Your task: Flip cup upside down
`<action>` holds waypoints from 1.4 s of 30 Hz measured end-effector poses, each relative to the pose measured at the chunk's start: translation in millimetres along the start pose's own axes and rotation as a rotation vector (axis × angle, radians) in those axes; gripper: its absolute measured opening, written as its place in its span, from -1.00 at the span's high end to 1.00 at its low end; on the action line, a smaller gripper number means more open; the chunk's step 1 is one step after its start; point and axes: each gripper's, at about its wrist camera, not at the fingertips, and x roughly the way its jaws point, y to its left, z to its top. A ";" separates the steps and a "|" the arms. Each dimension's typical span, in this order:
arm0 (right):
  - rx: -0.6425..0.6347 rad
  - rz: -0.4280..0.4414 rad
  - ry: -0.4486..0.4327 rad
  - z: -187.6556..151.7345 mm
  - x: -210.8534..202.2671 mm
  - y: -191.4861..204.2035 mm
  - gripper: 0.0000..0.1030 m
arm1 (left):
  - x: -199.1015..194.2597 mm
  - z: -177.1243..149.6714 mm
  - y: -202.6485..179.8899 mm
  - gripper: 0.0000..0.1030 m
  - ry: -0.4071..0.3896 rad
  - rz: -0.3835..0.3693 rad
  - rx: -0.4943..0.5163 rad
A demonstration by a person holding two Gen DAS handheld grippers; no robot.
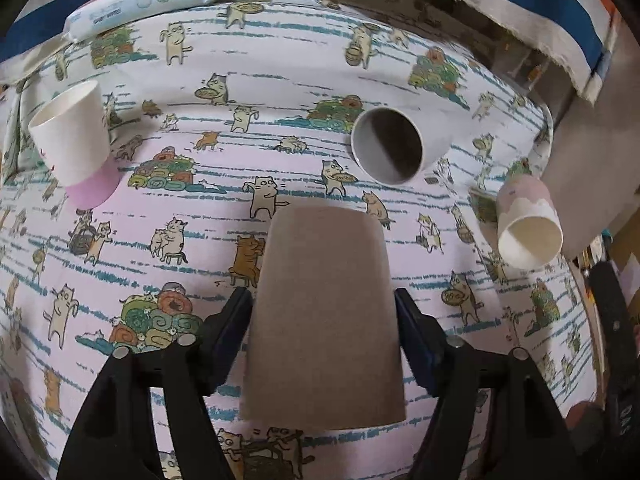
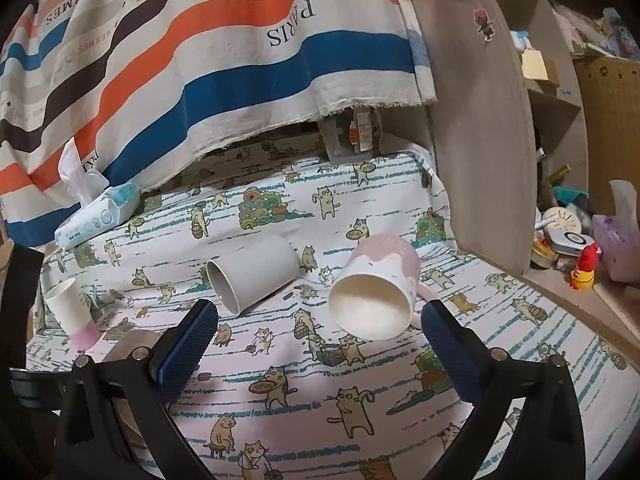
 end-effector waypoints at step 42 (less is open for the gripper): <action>0.035 0.016 0.125 -3.8 26.0 -6.4 -0.99 | -83.8 -17.7 110.1 -0.99 -0.589 0.045 0.069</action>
